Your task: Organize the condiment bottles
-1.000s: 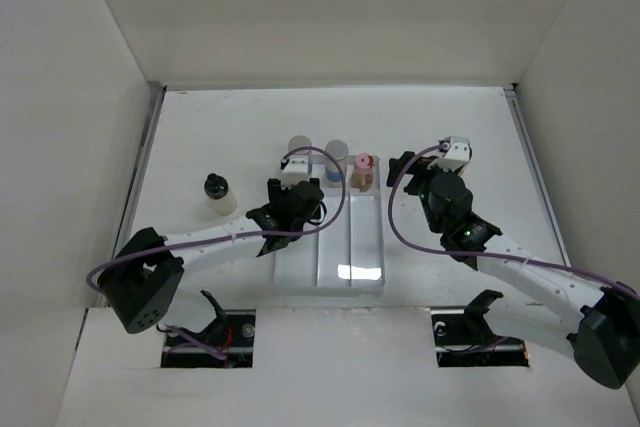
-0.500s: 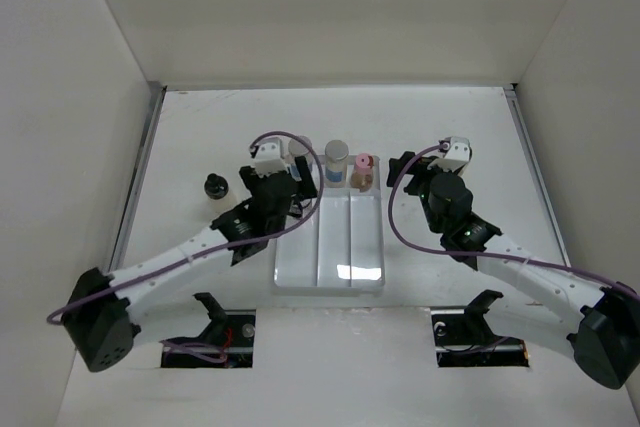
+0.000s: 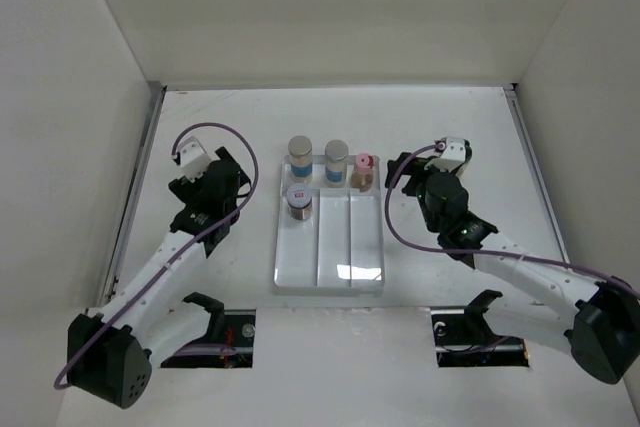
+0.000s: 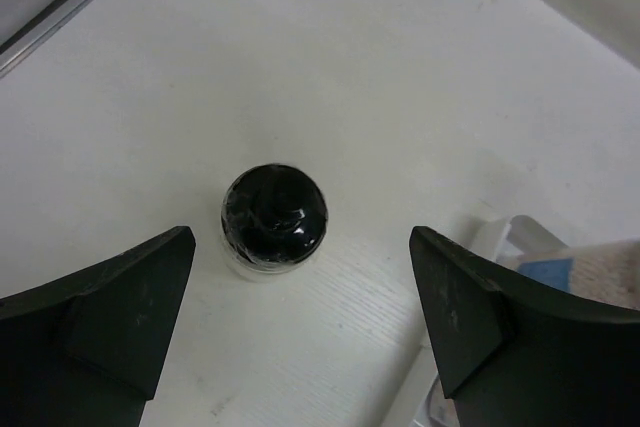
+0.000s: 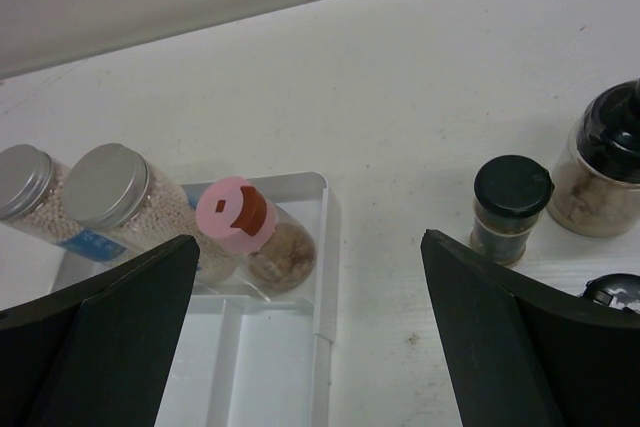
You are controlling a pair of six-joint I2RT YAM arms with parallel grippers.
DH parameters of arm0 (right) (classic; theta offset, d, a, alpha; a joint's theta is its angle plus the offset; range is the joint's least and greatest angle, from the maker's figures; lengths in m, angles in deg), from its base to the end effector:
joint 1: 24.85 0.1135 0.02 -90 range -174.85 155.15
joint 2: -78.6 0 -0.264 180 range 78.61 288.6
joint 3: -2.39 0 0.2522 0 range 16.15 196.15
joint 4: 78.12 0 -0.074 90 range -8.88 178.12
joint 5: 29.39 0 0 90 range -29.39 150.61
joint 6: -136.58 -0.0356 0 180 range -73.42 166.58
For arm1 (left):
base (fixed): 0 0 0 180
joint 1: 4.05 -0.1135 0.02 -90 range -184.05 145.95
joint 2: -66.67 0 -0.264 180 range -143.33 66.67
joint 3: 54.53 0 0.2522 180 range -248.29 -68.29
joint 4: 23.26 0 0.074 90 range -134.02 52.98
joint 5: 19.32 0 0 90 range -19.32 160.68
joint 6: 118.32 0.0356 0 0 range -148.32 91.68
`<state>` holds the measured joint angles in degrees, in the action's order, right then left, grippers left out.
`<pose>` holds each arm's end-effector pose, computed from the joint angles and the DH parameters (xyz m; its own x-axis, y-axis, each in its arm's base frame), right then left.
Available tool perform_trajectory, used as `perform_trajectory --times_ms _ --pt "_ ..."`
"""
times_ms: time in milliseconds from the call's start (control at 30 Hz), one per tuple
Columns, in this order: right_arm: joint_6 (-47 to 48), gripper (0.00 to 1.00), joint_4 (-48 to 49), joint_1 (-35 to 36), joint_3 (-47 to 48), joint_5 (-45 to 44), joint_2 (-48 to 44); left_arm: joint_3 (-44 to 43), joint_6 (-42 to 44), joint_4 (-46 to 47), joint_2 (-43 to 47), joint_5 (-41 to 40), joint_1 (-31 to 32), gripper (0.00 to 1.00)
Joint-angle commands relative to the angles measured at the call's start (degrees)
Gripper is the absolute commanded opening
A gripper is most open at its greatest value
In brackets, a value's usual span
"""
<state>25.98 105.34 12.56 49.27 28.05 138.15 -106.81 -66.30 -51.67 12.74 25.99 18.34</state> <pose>0.1982 0.1275 0.2691 -0.1507 0.2581 -0.9543 -0.0396 0.9630 0.2667 0.1969 -0.0540 0.2699 -0.1854 -0.3968 -0.8990 -0.5152 0.8183 -0.2549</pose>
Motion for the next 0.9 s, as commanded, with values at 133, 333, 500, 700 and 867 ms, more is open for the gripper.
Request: perform_trajectory --times_ms 133,333,500,700,867 --pt "-0.14 1.0 3.0 0.16 1.59 0.04 1.8 0.47 -0.08 6.91 -8.46 3.64 -4.24 0.88" --pt "-0.32 1.0 3.0 0.25 1.59 -0.14 1.89 1.35 0.18 9.91 -12.68 3.99 -6.0 0.79" --pt "-0.23 1.0 3.0 0.25 1.24 -0.32 1.01 1.43 0.18 11.58 -15.15 3.99 -6.35 0.69" --pt "-0.14 1.0 2.74 0.25 1.07 -0.32 0.13 3.01 0.18 12.9 -15.94 4.78 -7.32 0.63" --pt "0.03 1.0 2.39 0.25 1.15 -0.31 -0.05 4.94 0.27 13.95 -13.14 7.24 -7.85 0.46"
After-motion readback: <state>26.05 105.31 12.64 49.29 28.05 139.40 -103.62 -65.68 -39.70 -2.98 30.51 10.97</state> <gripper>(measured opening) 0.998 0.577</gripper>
